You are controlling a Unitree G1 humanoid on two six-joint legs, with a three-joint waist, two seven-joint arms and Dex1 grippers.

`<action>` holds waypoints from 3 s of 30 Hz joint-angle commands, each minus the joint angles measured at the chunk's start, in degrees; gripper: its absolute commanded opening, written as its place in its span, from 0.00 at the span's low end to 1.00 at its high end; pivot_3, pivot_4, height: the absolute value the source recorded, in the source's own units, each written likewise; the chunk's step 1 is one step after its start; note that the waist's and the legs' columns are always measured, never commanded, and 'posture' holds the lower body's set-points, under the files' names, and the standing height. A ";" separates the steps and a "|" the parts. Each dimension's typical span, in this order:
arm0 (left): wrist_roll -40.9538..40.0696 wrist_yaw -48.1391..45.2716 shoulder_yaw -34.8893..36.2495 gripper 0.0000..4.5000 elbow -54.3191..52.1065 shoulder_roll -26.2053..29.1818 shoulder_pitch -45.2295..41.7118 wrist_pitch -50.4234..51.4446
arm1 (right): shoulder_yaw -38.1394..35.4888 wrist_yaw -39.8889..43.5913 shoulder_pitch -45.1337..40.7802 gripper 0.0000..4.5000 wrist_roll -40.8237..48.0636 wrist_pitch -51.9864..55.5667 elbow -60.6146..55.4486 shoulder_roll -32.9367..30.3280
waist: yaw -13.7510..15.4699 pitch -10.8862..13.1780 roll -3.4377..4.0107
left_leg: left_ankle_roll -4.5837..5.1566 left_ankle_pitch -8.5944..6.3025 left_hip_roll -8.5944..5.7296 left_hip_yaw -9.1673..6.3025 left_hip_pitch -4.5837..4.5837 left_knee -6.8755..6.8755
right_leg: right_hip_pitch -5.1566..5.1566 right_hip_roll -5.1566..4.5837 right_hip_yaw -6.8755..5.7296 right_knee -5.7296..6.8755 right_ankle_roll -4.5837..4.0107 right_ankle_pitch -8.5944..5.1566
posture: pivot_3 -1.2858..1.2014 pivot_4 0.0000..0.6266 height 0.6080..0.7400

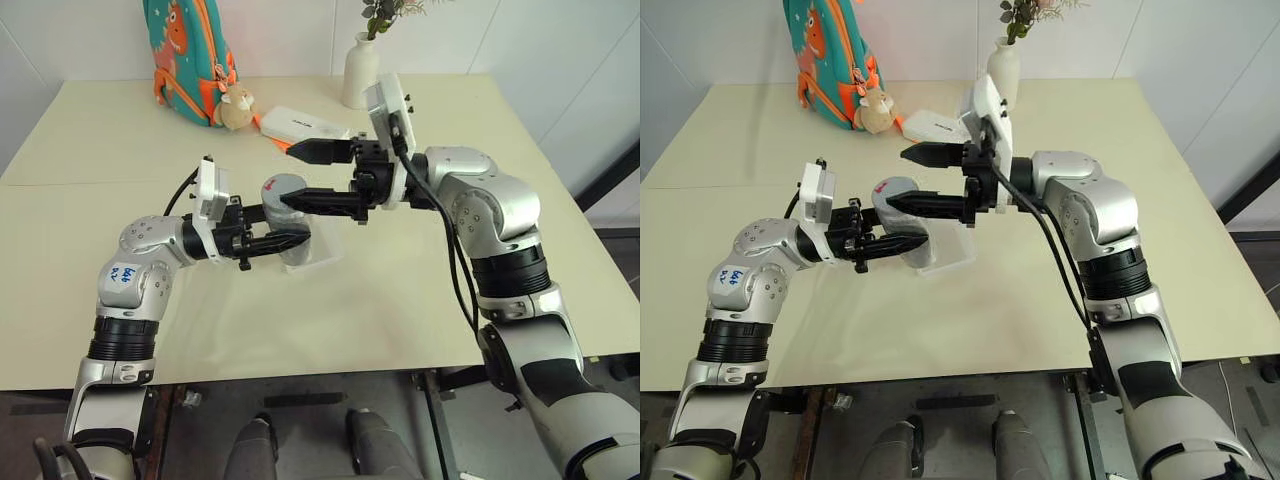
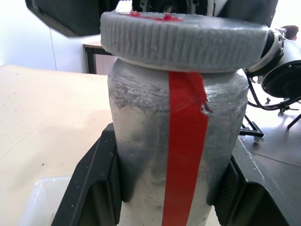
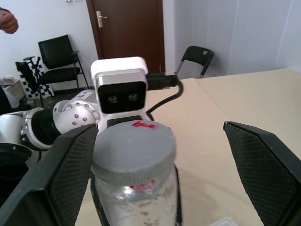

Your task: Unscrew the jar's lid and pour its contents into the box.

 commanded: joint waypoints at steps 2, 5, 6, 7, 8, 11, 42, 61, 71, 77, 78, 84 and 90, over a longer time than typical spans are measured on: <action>-0.61 -0.88 0.49 0.43 -2.45 0.38 -1.19 -0.83 | -2.29 1.47 0.58 1.00 2.26 -0.07 -2.32 -0.18 | -0.03 0.00 0.00 | 0.00 0.00 0.00 0.00 0.00 0.00 | 0.00 0.00 0.00 0.01 0.00 0.00 | 0.52 0.24 1.00; -0.55 -0.97 0.55 0.43 -2.37 0.34 -1.26 -0.79 | -2.78 2.17 0.89 1.00 3.58 0.66 -3.40 0.06 | -0.04 0.00 0.00 | 0.00 0.00 0.00 0.00 0.00 0.00 | 0.00 0.00 0.00 0.00 0.00 0.00 | 0.52 0.24 1.00; -0.52 -1.01 0.56 0.43 -2.36 0.34 -1.27 -0.79 | -2.87 2.36 1.00 1.00 4.11 0.99 -3.83 0.08 | -0.04 0.00 0.00 | 0.00 0.00 0.00 0.00 0.00 0.00 | 0.00 0.00 0.00 0.00 0.00 0.00 | 0.52 0.24 1.00; -0.50 -1.05 0.57 0.43 -2.34 0.36 -1.27 -0.81 | -2.95 2.58 1.07 1.00 4.66 1.39 -4.27 0.11 | -0.04 0.00 0.00 | 0.00 0.00 0.00 0.00 0.00 0.00 | 0.00 0.00 0.00 0.01 0.00 0.00 | 0.52 0.24 1.00; -0.49 -1.08 0.58 0.43 -2.34 0.37 -1.27 -0.81 | -2.98 2.64 1.10 1.00 4.97 1.62 -4.52 0.11 | -0.04 0.00 0.00 | 0.00 0.00 0.00 0.00 0.00 0.00 | 0.00 0.00 0.00 0.01 0.00 0.00 | 0.52 0.24 1.00; -0.52 -1.10 0.61 0.43 -2.43 0.40 -1.22 -0.76 | -3.12 2.09 0.93 1.00 5.25 1.75 -4.60 0.23 | -0.02 0.00 0.00 | 0.00 0.00 0.00 0.00 0.00 0.00 | 0.00 0.00 0.00 0.01 0.00 0.00 | 0.52 0.24 1.00; -0.54 -1.02 0.52 0.43 -2.70 0.40 -1.28 -0.46 | 1.84 -4.77 -0.12 1.00 1.63 4.64 -7.34 3.82 | -0.03 0.00 0.00 | 0.00 0.00 0.00 0.00 0.00 -0.01 | -0.01 0.00 0.00 0.00 0.00 0.00 | 0.52 0.24 1.00; -0.77 -0.35 1.41 0.43 -3.89 1.83 0.34 -0.07 | -18.62 -21.86 -0.67 0.57 26.81 19.23 -11.54 10.61 | 0.07 0.00 0.01 | 0.00 0.00 0.00 -0.03 -0.03 -0.03 | -0.01 -0.01 -0.01 0.01 0.00 0.00 | 0.52 0.24 1.00; -1.60 1.30 3.57 0.43 -3.87 3.55 1.52 0.33 | -10.22 -21.18 26.34 0.57 -4.12 -8.33 -16.04 -8.56 | 0.87 -0.01 -0.02 | 0.06 -0.04 -0.04 -0.01 -0.13 -0.13 | 0.00 -0.02 0.01 -0.41 0.01 -0.02 | 0.52 0.24 1.00; -1.66 1.55 4.55 0.43 -0.72 3.59 -0.37 0.33 | -13.34 -25.65 34.66 0.57 -11.43 -26.01 -1.41 -4.86 | 0.51 0.00 0.00 | 0.06 -0.05 -0.03 0.09 -0.19 -0.09 | -0.09 -0.01 0.11 -0.33 0.09 -0.07 | 0.52 0.24 1.00; -1.61 1.54 4.54 0.43 -0.29 3.55 -0.66 0.31 | -13.45 -25.76 34.83 0.57 -12.00 -27.59 0.40 -4.63 | 0.53 0.00 0.00 | 0.04 -0.04 -0.03 0.08 -0.18 -0.06 | -0.08 -0.01 0.11 -0.29 0.10 -0.06 | 0.52 0.24 1.00; -1.32 1.36 4.30 0.43 2.72 3.48 -2.90 0.71 | -15.66 -26.03 36.07 0.78 -10.77 -28.75 5.56 -4.17 | 0.54 0.00 0.00 | 0.04 -0.03 -0.05 0.05 -0.02 0.00 | 0.12 -0.01 0.10 -0.26 0.12 -0.04 | 0.52 0.24 1.00; 1.34 0.94 4.19 0.43 7.67 3.34 -5.69 -4.32 | -16.24 -23.58 35.51 0.99 -8.71 -25.75 -0.76 -6.66 | 0.44 0.00 0.01 | 0.03 -0.02 -0.05 0.05 0.01 0.00 | 0.13 -0.01 0.10 -0.21 0.12 -0.04 | 0.52 0.24 1.00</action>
